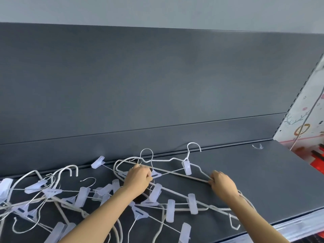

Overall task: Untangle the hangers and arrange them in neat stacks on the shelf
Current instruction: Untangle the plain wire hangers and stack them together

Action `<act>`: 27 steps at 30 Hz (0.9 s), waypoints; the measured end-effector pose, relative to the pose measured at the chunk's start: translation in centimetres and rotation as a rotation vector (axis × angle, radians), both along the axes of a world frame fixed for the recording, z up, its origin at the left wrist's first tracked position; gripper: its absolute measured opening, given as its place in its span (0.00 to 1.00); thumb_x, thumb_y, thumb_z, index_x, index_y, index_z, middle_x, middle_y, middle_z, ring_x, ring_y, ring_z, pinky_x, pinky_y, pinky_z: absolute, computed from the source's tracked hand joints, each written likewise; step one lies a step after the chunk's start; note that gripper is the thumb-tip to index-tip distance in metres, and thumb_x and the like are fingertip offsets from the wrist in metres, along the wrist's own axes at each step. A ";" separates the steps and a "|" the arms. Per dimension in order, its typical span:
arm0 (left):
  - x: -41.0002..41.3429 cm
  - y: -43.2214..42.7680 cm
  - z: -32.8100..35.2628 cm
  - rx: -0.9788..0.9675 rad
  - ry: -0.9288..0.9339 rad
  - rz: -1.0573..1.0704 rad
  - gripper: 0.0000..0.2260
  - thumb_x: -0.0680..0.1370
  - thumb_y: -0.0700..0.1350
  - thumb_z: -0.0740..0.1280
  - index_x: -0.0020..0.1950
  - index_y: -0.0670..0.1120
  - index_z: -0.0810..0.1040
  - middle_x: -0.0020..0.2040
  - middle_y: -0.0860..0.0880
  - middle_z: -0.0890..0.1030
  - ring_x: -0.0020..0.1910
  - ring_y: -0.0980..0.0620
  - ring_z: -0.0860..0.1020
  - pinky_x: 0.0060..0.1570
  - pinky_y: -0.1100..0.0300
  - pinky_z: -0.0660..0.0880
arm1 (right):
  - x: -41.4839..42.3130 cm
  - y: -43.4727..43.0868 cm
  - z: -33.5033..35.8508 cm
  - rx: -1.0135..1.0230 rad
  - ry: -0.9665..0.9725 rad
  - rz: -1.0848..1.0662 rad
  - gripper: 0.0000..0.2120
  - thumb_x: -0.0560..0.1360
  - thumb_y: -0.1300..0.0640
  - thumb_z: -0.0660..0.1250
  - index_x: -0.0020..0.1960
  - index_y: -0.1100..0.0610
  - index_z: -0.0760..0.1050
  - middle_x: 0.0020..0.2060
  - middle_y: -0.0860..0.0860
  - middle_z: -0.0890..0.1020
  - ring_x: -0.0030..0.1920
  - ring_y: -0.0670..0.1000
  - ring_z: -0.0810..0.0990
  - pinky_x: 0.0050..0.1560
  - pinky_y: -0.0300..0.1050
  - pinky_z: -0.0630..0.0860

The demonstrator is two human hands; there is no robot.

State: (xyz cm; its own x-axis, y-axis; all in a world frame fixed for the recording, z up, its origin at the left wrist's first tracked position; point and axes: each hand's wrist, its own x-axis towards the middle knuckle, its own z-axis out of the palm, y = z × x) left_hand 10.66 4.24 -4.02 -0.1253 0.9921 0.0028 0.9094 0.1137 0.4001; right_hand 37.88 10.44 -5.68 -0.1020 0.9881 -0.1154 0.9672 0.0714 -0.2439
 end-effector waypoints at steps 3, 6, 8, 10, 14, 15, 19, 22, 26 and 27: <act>-0.7 -0.2 0.4 0.043 -0.053 -0.010 0.06 0.77 0.42 0.61 0.41 0.46 0.73 0.38 0.51 0.74 0.42 0.50 0.71 0.42 0.59 0.67 | 0.3 0.4 0.5 -0.020 0.070 -0.004 0.05 0.76 0.56 0.60 0.43 0.57 0.69 0.45 0.54 0.75 0.50 0.58 0.76 0.41 0.44 0.68; -1.5 -0.1 0.6 0.014 -0.163 -0.002 0.08 0.77 0.41 0.61 0.37 0.46 0.69 0.30 0.52 0.70 0.35 0.49 0.69 0.36 0.57 0.65 | 1.0 0.5 0.7 -0.086 0.194 -0.031 0.12 0.74 0.56 0.64 0.34 0.54 0.66 0.39 0.53 0.76 0.46 0.59 0.77 0.41 0.46 0.70; -1.9 -0.1 0.8 -0.002 -0.211 0.005 0.10 0.76 0.40 0.62 0.34 0.48 0.68 0.29 0.52 0.70 0.32 0.50 0.68 0.35 0.57 0.65 | 1.6 0.4 0.6 -0.088 0.239 -0.053 0.15 0.73 0.56 0.65 0.31 0.50 0.64 0.37 0.53 0.77 0.44 0.58 0.77 0.41 0.46 0.71; -2.3 -0.1 1.0 -0.009 -0.233 -0.003 0.13 0.75 0.40 0.62 0.32 0.50 0.68 0.28 0.52 0.71 0.31 0.51 0.67 0.35 0.57 0.65 | 2.3 0.2 0.8 -0.072 0.255 -0.090 0.14 0.73 0.57 0.65 0.31 0.50 0.65 0.36 0.53 0.77 0.42 0.57 0.76 0.41 0.46 0.70; -2.8 -0.2 1.2 -0.026 -0.300 -0.018 0.12 0.75 0.38 0.62 0.32 0.49 0.69 0.30 0.48 0.73 0.31 0.50 0.66 0.36 0.58 0.63 | 3.0 0.0 1.1 -0.038 0.266 -0.135 0.14 0.73 0.56 0.65 0.31 0.50 0.64 0.38 0.54 0.77 0.43 0.58 0.76 0.41 0.47 0.71; -2.7 -0.2 1.1 -0.024 -0.312 -0.019 0.12 0.75 0.38 0.62 0.32 0.49 0.69 0.31 0.48 0.73 0.32 0.50 0.66 0.36 0.58 0.63 | 2.8 0.0 1.0 -0.041 0.251 -0.117 0.14 0.72 0.56 0.66 0.32 0.50 0.65 0.39 0.54 0.77 0.44 0.58 0.76 0.42 0.47 0.71; -2.4 -0.2 1.0 -0.023 -0.319 -0.025 0.11 0.75 0.38 0.62 0.34 0.48 0.70 0.32 0.49 0.73 0.31 0.51 0.65 0.34 0.59 0.62 | 1.0 -0.1 0.1 0.011 0.076 0.027 0.07 0.73 0.51 0.66 0.48 0.54 0.76 0.46 0.51 0.73 0.57 0.56 0.72 0.53 0.47 0.70; -2.5 -0.3 0.9 -0.035 -0.313 -0.033 0.09 0.76 0.39 0.62 0.35 0.47 0.71 0.32 0.49 0.73 0.31 0.52 0.65 0.33 0.60 0.62 | -0.2 0.0 -0.5 0.082 -0.050 0.064 0.13 0.74 0.48 0.63 0.55 0.53 0.74 0.55 0.51 0.73 0.60 0.55 0.68 0.58 0.47 0.66; -2.5 -0.3 0.8 -0.035 -0.333 -0.035 0.13 0.76 0.39 0.62 0.33 0.51 0.70 0.31 0.50 0.72 0.31 0.52 0.65 0.35 0.59 0.62 | -1.4 0.2 -0.8 0.109 -0.159 0.162 0.12 0.78 0.51 0.57 0.57 0.54 0.73 0.58 0.51 0.72 0.61 0.54 0.68 0.59 0.45 0.65; -2.5 -0.4 0.8 -0.034 -0.333 -0.036 0.13 0.76 0.39 0.62 0.33 0.52 0.70 0.31 0.50 0.72 0.31 0.52 0.65 0.35 0.59 0.62 | -1.5 0.2 -0.8 0.100 -0.183 0.180 0.12 0.78 0.52 0.56 0.57 0.55 0.72 0.58 0.51 0.72 0.61 0.54 0.69 0.59 0.45 0.65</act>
State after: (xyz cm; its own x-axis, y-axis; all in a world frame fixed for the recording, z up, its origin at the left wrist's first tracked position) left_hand 8.15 3.85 -3.23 -0.0791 0.9947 -0.0653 0.7332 0.1024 0.6722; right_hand 36.43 10.67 -6.51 -0.2632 0.9634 -0.0504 0.9641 0.2608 -0.0497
